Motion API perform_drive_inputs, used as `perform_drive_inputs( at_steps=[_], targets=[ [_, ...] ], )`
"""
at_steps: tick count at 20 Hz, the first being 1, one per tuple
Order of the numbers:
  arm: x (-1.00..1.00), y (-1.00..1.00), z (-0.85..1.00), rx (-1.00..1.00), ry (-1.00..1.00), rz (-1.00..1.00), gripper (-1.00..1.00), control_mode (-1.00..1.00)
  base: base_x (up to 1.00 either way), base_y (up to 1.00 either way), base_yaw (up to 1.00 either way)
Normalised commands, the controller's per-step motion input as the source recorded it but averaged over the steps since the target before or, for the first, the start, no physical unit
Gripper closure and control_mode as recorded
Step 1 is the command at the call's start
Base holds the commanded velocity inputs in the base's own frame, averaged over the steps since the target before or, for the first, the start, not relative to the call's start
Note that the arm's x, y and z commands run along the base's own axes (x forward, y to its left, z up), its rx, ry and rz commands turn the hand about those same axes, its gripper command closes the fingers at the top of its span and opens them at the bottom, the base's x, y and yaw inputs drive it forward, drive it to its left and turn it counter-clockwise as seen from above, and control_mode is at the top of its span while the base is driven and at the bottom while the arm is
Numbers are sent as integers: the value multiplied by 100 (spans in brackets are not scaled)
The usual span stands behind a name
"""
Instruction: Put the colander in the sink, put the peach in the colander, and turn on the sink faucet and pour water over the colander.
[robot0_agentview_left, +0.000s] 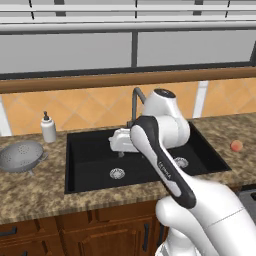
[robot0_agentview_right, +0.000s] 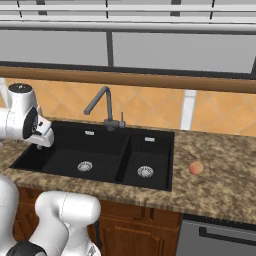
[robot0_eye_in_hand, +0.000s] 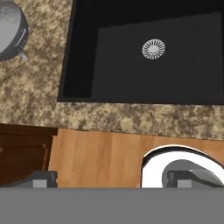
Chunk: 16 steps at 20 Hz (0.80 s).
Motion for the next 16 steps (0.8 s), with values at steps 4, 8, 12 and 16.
perform_drive_inputs(
  at_steps=[4, 8, 12, 16],
  targets=[
    [43, 81, -5, -1, 8, -8, -100, -100, 0, 0, 0],
    [61, 72, -3, -2, 17, -13, -100, -100, 0, 0, 0],
    [74, 68, -1, -9, 3, -17, -100, -100, 0, 0, 0],
    [70, 75, -7, -14, 2, -14, -100, -100, 0, 0, 0]
  ],
)
